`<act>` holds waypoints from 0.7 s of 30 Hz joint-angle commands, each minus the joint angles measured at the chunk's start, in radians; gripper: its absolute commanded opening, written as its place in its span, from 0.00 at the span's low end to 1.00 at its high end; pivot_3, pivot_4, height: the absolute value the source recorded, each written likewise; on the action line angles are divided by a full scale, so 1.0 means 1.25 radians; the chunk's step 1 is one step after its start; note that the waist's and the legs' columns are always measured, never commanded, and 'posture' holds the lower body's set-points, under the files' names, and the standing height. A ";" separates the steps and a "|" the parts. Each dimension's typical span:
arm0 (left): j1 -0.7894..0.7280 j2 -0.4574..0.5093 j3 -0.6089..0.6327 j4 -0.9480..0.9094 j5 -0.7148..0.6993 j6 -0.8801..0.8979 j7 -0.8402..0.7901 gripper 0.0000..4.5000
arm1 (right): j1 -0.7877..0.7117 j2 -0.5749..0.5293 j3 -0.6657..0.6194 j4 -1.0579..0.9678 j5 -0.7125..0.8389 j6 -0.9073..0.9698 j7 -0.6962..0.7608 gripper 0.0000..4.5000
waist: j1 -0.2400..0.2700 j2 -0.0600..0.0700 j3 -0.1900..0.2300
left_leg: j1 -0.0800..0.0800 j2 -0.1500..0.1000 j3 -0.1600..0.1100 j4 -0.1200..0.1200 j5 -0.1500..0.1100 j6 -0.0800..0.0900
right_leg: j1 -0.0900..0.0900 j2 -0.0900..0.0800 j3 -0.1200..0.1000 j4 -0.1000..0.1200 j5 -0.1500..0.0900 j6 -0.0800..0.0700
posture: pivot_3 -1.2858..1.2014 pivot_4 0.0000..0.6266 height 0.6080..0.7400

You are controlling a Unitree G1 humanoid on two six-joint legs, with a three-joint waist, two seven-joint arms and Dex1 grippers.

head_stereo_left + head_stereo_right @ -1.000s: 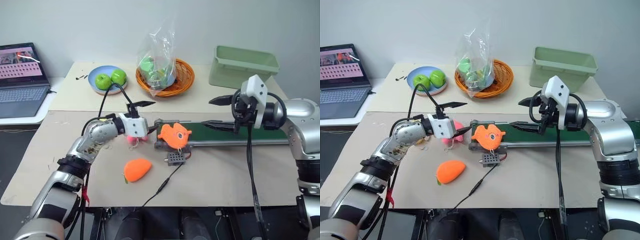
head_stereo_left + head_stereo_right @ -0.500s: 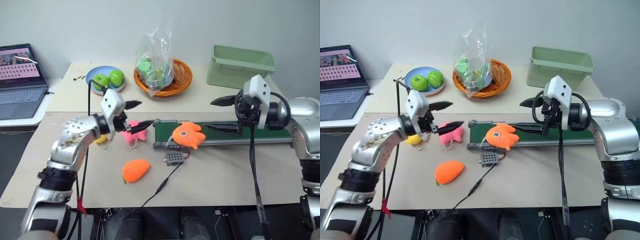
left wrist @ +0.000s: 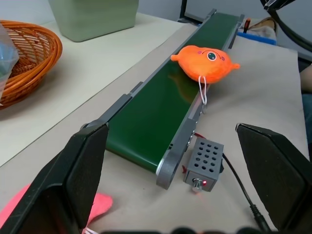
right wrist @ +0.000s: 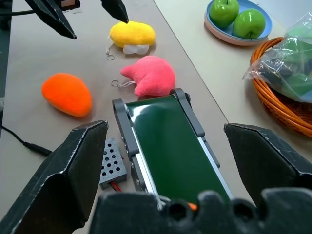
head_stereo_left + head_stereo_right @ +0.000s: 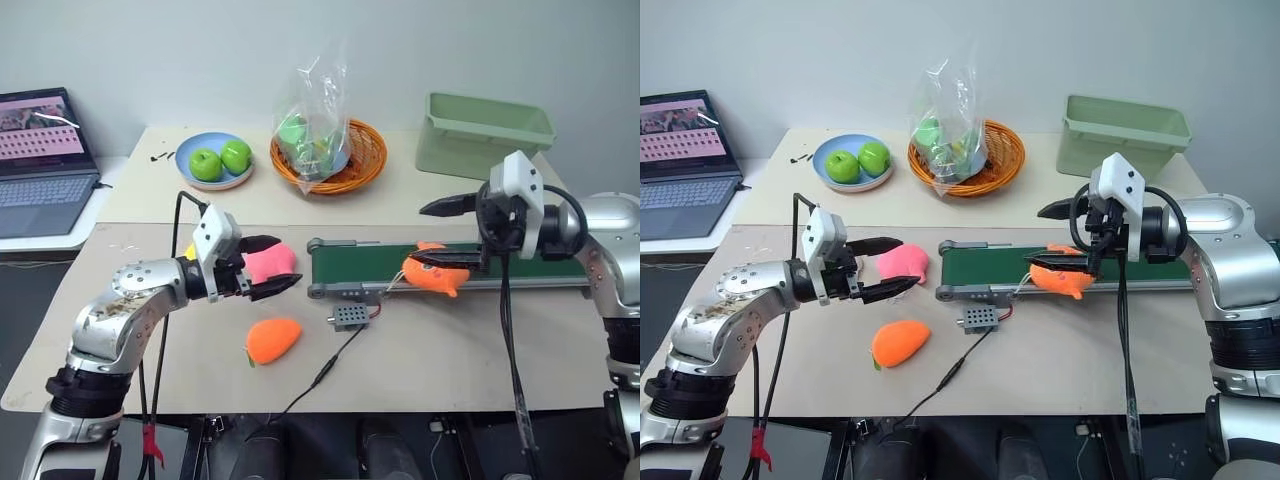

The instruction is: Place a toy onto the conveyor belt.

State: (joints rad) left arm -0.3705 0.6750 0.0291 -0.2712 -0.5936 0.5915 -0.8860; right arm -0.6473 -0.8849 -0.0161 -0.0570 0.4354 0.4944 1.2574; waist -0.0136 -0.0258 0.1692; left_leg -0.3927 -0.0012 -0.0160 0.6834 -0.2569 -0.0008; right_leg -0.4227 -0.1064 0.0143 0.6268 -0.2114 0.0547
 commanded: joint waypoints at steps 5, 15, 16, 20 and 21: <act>0.021 0.005 0.063 -0.042 -0.052 0.032 0.010 0.99 | -0.013 -0.003 -0.027 -0.012 0.018 0.005 -0.009 1.00 | 0.000 0.000 0.000 | 0.000 0.000 0.000 0.000 0.000 0.000 | 0.000 0.000 0.000 0.000 0.000 0.000 | 0.52 0.24 1.00; 0.001 0.010 0.100 -0.057 -0.090 0.059 0.020 0.99 | -0.039 0.020 -0.028 0.015 0.038 0.001 -0.017 1.00 | 0.000 0.000 0.000 | 0.000 0.000 0.000 0.000 0.000 0.000 | 0.000 0.000 0.000 0.000 0.000 0.000 | 0.52 0.24 1.00; -0.001 0.009 0.100 -0.058 -0.092 0.061 0.022 0.99 | -0.041 0.023 -0.028 0.018 0.039 0.001 -0.017 1.00 | 0.000 0.000 0.000 | 0.000 0.000 0.000 0.000 0.000 0.000 | 0.000 0.000 0.000 0.000 0.000 0.000 | 0.52 0.24 1.00; -0.002 -0.002 0.101 -0.072 -0.105 0.067 0.041 0.99 | -0.051 0.033 -0.031 0.027 0.044 0.004 -0.017 1.00 | 0.000 0.000 0.000 | 0.000 0.000 0.000 0.000 0.000 0.000 | 0.000 0.000 0.000 0.000 0.000 0.000 | 0.52 0.24 1.00; -0.002 -0.004 0.101 -0.073 -0.109 0.069 0.045 0.99 | -0.052 0.034 -0.031 0.028 0.043 0.004 -0.017 1.00 | 0.000 0.000 0.000 | 0.000 0.000 0.000 0.000 0.000 0.000 | 0.000 0.000 0.000 0.000 0.000 0.000 | 0.52 0.24 1.00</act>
State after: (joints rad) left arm -0.3549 0.6725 0.1343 -0.3268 -0.7091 0.6738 -0.8408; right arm -0.6892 -0.8409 -0.0172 -0.0096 0.4603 0.4948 1.2374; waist -0.0136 -0.0259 0.1692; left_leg -0.3925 -0.0012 -0.0157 0.6833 -0.2569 -0.0008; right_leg -0.4227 -0.1064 0.0148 0.6266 -0.2114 0.0546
